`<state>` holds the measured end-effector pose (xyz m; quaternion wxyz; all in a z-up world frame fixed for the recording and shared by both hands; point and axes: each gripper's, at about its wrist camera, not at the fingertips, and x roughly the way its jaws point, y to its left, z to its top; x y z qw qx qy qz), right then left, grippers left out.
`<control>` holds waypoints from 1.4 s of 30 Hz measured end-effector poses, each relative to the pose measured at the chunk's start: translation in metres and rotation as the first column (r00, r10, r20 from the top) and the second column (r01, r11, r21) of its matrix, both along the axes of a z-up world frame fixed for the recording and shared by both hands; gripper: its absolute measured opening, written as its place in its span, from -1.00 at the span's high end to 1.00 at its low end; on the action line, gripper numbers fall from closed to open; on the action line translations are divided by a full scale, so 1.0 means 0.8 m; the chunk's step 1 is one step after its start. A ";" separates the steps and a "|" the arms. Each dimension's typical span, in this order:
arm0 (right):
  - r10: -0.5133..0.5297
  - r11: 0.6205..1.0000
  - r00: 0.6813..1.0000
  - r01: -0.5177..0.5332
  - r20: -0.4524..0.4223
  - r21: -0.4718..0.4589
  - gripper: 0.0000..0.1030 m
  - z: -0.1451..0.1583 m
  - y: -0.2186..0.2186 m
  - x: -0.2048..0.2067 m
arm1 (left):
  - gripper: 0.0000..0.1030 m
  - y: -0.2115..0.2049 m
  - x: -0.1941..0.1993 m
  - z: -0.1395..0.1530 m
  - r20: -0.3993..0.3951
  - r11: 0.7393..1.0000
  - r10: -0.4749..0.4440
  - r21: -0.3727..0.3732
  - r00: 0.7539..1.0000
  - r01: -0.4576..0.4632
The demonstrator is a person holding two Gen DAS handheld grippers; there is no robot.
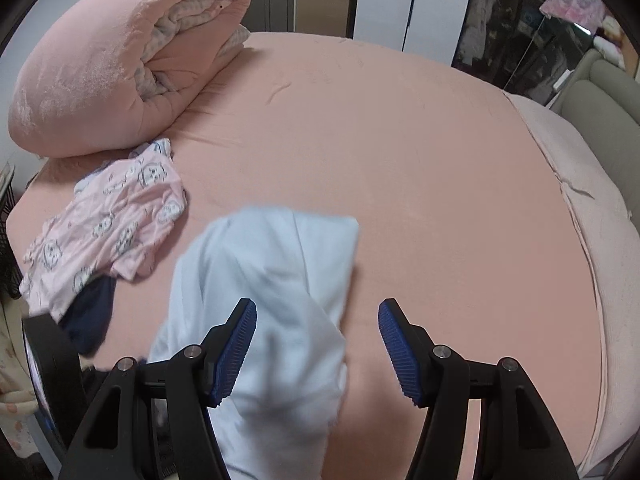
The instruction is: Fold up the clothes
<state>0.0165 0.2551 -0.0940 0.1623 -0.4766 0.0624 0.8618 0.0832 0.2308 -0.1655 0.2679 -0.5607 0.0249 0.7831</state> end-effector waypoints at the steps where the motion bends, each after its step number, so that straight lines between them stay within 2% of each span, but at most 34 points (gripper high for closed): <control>1: 0.008 1.000 1.000 -0.008 -0.007 -0.005 0.29 -0.001 -0.001 -0.009 | -0.51 -0.001 -0.001 0.001 0.004 1.000 0.000 0.004 1.000 0.000; 2: 0.015 1.000 1.000 -0.015 0.004 -0.010 0.35 -0.005 -0.003 -0.016 | -0.51 -0.002 -0.002 0.001 0.007 1.000 0.000 0.007 1.000 0.000; 9: 0.081 0.995 0.994 -0.077 0.069 -0.064 0.36 -0.033 -0.022 -0.046 | -0.56 -0.003 -0.002 0.005 -0.009 1.000 -0.009 0.009 1.000 0.009; 21: 0.134 0.991 0.977 -0.129 0.168 -0.036 0.35 -0.076 -0.042 -0.086 | -0.63 -0.005 -0.003 0.017 -0.044 0.999 -0.032 0.001 0.999 0.032; 28: 0.156 0.988 0.963 -0.157 0.219 -0.014 0.23 -0.106 -0.050 -0.127 | -0.66 -0.005 -0.005 0.024 -0.066 0.999 -0.030 -0.015 0.997 0.029; 35: 0.172 0.985 0.958 -0.172 0.230 -0.022 0.14 -0.121 -0.054 -0.157 | -0.66 -0.007 -0.008 0.034 -0.082 1.000 -0.019 -0.026 0.996 0.017; 39: 0.197 0.980 0.960 -0.186 0.201 -0.075 0.10 -0.106 -0.044 -0.143 | -0.66 -0.017 -0.013 0.043 -0.065 1.000 -0.014 0.011 0.998 0.015; 42: 0.178 0.975 0.972 -0.153 0.154 -0.163 0.03 -0.090 -0.025 -0.122 | -0.66 -0.027 -0.018 0.052 -0.041 0.999 -0.016 0.038 0.999 0.018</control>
